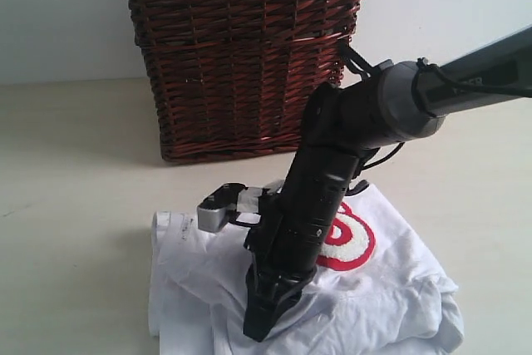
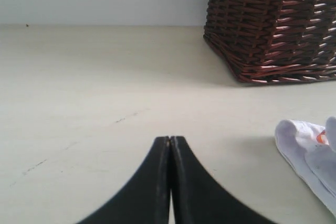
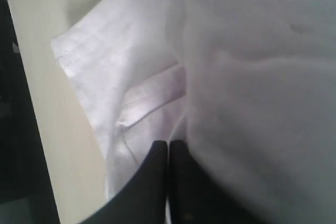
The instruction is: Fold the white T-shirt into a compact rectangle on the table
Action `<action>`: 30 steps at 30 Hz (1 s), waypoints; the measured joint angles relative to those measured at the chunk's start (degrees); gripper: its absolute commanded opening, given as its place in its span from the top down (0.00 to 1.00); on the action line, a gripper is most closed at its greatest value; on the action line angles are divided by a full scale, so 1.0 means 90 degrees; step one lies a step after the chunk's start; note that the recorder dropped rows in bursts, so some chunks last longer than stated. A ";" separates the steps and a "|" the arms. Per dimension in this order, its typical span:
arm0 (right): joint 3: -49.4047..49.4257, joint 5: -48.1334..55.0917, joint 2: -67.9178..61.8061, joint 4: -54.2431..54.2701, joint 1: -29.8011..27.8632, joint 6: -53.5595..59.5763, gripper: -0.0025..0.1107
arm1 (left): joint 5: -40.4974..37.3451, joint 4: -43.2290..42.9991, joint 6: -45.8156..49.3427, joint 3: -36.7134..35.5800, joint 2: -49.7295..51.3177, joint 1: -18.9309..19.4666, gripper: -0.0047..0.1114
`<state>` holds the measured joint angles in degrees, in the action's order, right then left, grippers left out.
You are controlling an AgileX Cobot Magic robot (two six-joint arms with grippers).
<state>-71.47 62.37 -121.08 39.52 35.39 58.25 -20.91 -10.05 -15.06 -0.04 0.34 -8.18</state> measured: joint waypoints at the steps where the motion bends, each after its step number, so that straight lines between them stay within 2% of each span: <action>1: 0.0000 0.0029 0.0000 -0.0070 0.0000 0.0012 0.98 | 0.0000 0.0000 0.0000 0.0000 0.0000 0.0000 0.95; 4: 0.0000 0.0144 0.0000 -0.0093 0.0000 0.0091 0.98 | 0.0000 0.0000 0.0000 0.0000 0.0000 0.0000 0.95; 11: 0.0022 0.0434 0.0603 0.0694 0.0000 0.0411 0.98 | 0.0000 0.0000 0.0000 0.0000 0.0000 0.0000 0.95; 20: 0.0022 -0.1028 0.0940 0.1148 0.0000 0.0415 0.98 | 0.0000 0.0000 0.0000 0.0000 0.0000 0.0000 0.95; 23: 0.0022 -0.0896 0.0719 0.1359 0.0000 0.0388 0.98 | 0.0000 0.0000 0.0000 0.0000 0.0000 0.0000 0.95; 26: 0.0022 -0.0181 0.0541 0.1499 0.0000 0.0633 0.90 | 0.0000 0.0000 0.0000 0.0000 0.0000 0.0000 0.95; 30: 0.0022 0.0655 0.0529 0.1663 0.0000 0.1254 0.65 | 0.0000 0.0000 0.0000 0.0000 0.0000 0.0000 0.95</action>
<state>-71.28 68.26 -116.32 54.49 35.39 69.54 -20.91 -10.05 -15.06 -0.04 0.34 -8.18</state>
